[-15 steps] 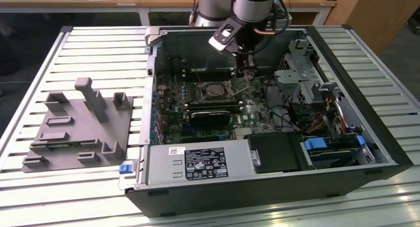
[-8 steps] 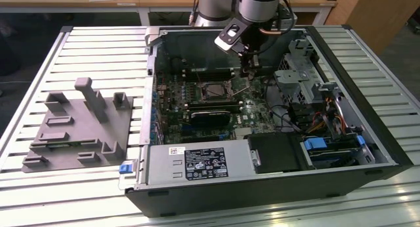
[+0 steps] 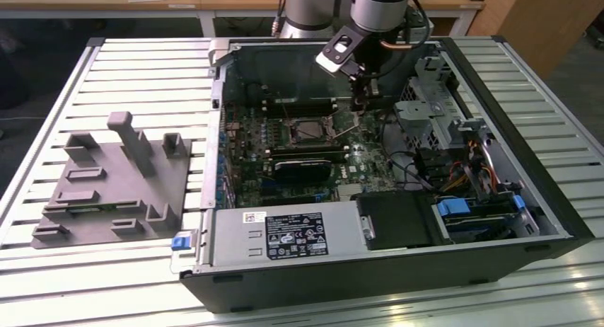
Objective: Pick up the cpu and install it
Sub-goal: 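Close the cpu cover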
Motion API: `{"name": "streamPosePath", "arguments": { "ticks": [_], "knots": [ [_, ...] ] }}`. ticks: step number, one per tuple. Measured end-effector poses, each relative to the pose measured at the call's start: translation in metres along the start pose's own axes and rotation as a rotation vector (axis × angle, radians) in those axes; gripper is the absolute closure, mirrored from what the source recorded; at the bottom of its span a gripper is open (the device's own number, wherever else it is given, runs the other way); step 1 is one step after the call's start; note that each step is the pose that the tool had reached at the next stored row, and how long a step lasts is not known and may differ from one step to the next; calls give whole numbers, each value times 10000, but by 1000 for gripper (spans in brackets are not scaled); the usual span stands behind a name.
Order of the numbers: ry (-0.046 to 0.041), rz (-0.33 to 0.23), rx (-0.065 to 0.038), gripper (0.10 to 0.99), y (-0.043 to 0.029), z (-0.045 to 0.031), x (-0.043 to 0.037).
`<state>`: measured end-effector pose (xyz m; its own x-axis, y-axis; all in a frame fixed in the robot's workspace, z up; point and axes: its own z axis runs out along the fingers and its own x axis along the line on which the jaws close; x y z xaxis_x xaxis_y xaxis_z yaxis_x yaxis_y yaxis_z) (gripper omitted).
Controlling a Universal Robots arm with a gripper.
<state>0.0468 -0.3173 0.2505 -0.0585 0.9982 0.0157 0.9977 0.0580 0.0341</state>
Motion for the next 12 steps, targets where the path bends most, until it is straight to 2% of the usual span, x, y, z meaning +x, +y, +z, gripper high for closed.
{"name": "streamPosePath", "arguments": {
  "ticks": [7, 12],
  "knots": [
    [-61, -2, 5, 980, 81, 10, 9],
    [-73, -2, 4, 980, 130, 18, 12]
  ]
}}
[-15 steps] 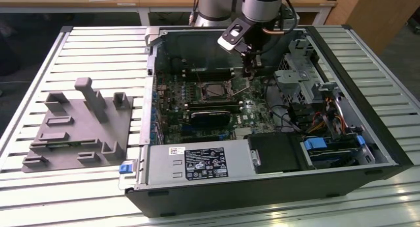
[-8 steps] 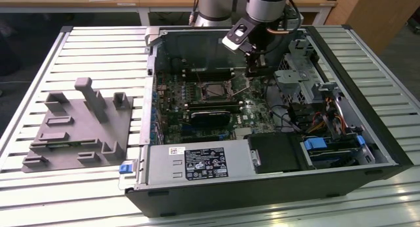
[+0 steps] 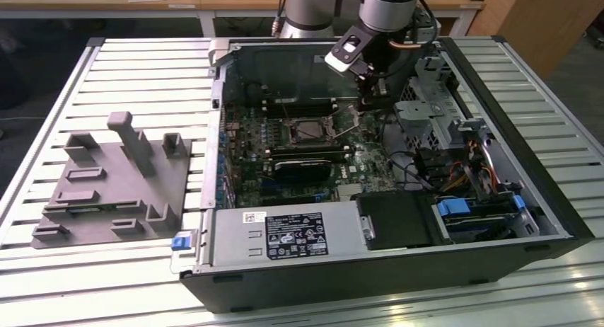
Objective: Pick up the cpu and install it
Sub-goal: 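Close the cpu cover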
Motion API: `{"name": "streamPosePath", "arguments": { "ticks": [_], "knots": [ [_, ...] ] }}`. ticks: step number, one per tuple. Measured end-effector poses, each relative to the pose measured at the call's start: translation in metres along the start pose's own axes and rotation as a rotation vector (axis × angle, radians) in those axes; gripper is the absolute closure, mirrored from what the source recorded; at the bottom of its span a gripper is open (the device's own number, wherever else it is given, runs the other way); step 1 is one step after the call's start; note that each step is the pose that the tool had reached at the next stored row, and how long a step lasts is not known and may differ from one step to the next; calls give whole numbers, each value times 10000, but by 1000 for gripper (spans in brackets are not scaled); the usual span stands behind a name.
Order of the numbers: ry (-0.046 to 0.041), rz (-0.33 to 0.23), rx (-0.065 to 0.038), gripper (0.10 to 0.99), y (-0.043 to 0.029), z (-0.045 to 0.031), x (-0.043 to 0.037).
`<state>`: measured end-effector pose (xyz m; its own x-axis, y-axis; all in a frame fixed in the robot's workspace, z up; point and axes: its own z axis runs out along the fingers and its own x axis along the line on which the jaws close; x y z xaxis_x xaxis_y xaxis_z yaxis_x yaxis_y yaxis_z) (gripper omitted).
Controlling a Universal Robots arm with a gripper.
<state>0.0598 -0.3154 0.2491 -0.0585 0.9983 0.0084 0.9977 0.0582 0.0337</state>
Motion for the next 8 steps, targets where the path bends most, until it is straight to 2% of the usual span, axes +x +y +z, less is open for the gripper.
{"name": "streamPosePath", "arguments": {
  "ticks": [8],
  "knots": [
    [-60, -2, 35, 980, 71, 21, 4]
  ]
}}
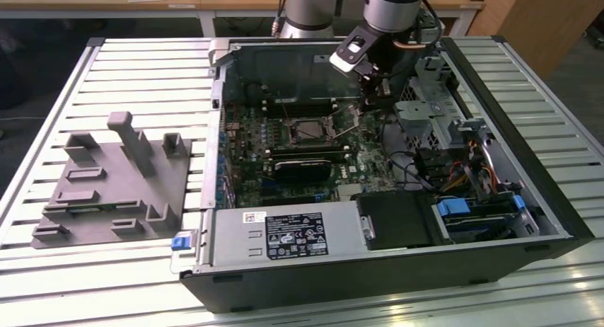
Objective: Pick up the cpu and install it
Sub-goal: 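Close the cpu cover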
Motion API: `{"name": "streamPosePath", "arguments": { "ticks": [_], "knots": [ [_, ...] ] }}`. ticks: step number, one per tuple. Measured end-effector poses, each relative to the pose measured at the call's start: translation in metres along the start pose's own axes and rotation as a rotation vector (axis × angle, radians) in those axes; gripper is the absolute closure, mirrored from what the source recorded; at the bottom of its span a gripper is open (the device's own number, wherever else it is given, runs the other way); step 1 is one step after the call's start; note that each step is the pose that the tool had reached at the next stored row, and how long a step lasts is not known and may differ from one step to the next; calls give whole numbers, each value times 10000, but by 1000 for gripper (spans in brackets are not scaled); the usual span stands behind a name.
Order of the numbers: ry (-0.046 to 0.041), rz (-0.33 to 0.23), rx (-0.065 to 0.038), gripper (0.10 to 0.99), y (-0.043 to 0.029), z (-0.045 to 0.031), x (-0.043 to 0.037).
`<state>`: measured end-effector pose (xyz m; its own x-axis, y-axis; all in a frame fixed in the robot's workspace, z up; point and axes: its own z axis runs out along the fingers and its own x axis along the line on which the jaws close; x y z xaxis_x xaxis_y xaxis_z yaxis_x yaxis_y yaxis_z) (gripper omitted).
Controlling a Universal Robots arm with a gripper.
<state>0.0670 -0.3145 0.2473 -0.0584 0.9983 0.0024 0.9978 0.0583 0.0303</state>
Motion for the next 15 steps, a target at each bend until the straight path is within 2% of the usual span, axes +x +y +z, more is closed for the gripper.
{"name": "streamPosePath", "arguments": {
  "ticks": [11, 15],
  "knots": [
    [-47, -1, 57, 980, 26, 91, 2],
    [-48, -3, 85, 980, 16, 99, 3]
  ]
}}
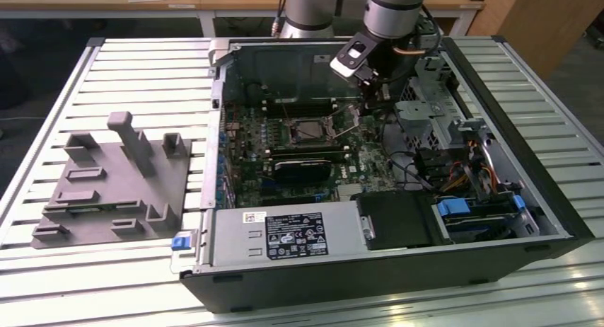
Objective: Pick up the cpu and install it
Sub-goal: 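Close the cpu cover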
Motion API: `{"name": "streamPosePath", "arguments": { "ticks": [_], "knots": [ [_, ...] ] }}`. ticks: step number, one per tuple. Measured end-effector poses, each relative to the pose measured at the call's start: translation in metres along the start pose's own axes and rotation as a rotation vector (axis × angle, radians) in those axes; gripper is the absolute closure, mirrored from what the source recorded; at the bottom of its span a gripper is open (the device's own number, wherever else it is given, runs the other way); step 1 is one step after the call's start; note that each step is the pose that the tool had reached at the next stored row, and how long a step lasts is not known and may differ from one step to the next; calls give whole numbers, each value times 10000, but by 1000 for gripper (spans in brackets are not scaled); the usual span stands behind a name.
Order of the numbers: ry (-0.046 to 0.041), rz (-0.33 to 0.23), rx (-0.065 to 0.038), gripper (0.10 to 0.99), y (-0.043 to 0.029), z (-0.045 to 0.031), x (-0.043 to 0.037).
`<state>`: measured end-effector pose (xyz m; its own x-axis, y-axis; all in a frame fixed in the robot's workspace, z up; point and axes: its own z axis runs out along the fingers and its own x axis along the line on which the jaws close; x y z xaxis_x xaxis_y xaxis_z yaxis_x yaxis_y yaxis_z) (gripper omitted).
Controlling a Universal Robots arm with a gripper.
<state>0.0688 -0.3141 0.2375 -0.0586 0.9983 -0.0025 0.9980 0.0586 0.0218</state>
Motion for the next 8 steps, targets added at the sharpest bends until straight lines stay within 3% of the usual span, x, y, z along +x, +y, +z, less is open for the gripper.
{"name": "streamPosePath", "arguments": {
  "ticks": [8],
  "knots": [
    [5, 0, 87, 980, -80, -7, 5]
  ]
}}
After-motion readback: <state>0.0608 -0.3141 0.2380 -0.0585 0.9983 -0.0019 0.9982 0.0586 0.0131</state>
